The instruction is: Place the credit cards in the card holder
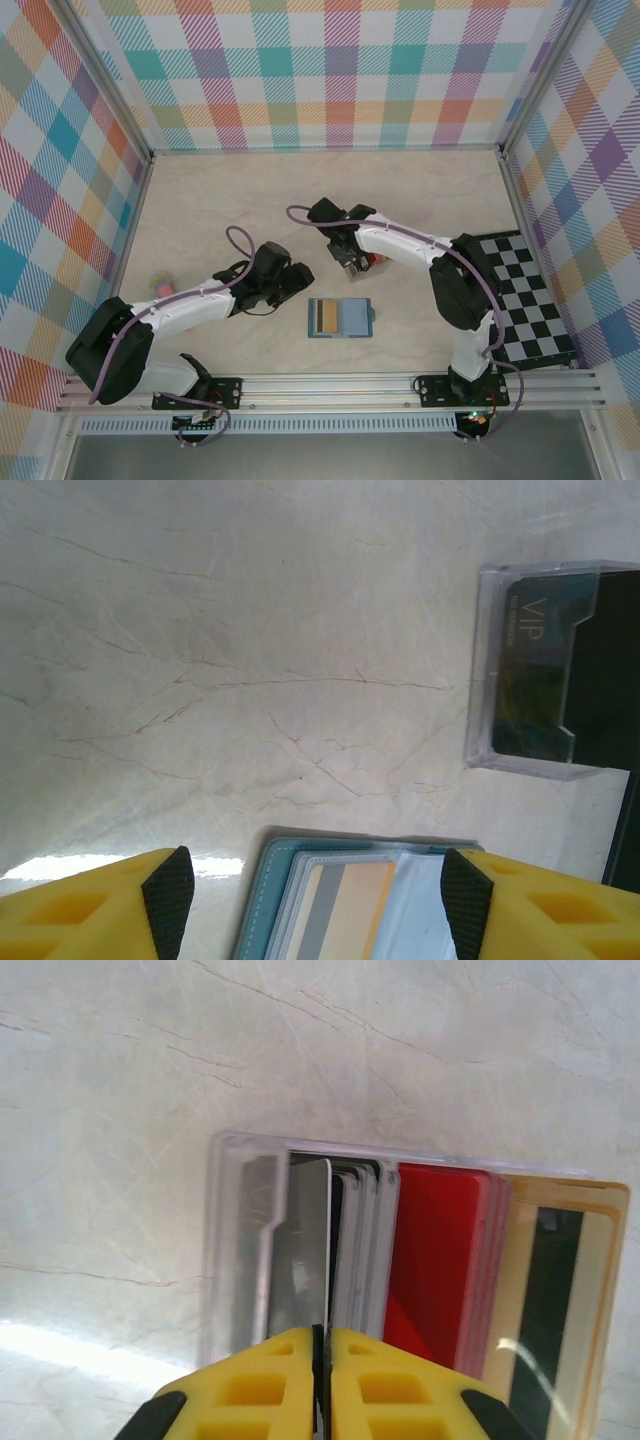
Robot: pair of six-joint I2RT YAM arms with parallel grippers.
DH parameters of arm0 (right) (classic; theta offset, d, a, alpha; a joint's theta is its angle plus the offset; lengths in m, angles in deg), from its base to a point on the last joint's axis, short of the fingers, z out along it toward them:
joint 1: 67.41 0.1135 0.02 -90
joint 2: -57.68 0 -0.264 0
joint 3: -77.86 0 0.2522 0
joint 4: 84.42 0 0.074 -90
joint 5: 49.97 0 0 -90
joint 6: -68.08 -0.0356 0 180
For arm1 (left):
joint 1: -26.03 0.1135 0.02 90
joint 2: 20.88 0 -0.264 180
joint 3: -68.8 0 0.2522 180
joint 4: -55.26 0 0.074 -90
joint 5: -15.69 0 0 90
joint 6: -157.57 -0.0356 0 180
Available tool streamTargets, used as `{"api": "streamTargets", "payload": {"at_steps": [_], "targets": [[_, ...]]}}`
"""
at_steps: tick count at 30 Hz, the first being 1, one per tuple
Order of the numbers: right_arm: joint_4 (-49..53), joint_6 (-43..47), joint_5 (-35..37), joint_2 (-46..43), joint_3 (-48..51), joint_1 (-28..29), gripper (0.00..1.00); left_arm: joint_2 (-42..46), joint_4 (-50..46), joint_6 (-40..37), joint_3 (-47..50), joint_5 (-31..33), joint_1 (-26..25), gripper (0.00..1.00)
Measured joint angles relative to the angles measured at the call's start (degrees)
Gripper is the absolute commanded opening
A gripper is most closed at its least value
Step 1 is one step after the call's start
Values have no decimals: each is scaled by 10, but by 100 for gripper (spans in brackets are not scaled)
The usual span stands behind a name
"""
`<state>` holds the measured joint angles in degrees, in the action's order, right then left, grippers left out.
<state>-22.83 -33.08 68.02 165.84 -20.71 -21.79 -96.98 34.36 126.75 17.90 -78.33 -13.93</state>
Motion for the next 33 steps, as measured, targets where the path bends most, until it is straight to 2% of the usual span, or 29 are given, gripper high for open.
{"api": "streamTargets", "payload": {"at_steps": [7,12,15,21,27,33], "targets": [[12,-19,-33,-36,1,-2,3,9,-2,0,2,-3,0,68],[2,-48,-82,-118,26,-9,2,15,12,-1,2,-26,0,67],[-28,-80,-144,-200,73,-31,2,17,47,0,2,-58,5,66],[-122,-168,-309,-337,189,-132,2,15,159,22,1,-135,17,65],[-211,-256,-448,-373,273,-171,3,-25,285,70,-7,-196,18,58],[-289,-325,-533,-375,322,-193,3,-52,347,95,-14,-225,18,51]]}}
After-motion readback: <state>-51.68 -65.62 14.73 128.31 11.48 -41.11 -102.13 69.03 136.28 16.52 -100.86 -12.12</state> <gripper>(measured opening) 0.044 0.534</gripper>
